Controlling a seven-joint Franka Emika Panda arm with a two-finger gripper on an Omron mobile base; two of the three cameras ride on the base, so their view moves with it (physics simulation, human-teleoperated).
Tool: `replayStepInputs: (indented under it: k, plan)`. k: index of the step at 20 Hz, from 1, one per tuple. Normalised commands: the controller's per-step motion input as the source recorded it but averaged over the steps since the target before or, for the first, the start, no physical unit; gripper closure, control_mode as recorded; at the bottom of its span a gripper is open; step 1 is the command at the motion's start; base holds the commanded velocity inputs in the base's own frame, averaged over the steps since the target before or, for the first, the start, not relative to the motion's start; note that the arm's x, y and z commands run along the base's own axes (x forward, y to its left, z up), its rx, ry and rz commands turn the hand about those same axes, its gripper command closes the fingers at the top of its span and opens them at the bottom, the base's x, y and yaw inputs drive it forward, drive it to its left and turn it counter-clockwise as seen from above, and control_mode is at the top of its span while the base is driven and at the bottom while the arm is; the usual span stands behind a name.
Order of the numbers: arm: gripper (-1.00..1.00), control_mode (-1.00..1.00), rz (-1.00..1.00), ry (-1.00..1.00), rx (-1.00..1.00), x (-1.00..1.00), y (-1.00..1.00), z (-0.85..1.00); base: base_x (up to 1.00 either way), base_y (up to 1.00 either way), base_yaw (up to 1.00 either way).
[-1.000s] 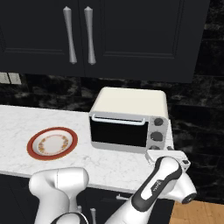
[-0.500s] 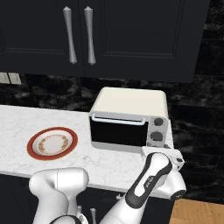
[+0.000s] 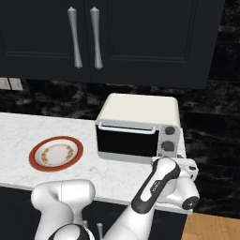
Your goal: Pick up the kebab skewer and baguette bread, and place them inside the toaster oven. Close the toaster oven door and start by setting the timer.
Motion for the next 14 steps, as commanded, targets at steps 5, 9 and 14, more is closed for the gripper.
replayStepInputs:
  k: [5,9,14]
  plan:
    - [-1.00,-1.00,0.00,0.14,0.00,0.23,0.00,0.14,0.00,0.00,0.00]
    - [-1.00,-1.00,0.00,0.04,0.00,0.14,0.00,0.08,0.00,0.00,0.00]
    - [-1.00,-1.00,0.00,0.01,-0.02,0.10,0.00,-0.02,0.00,0.00,0.00]
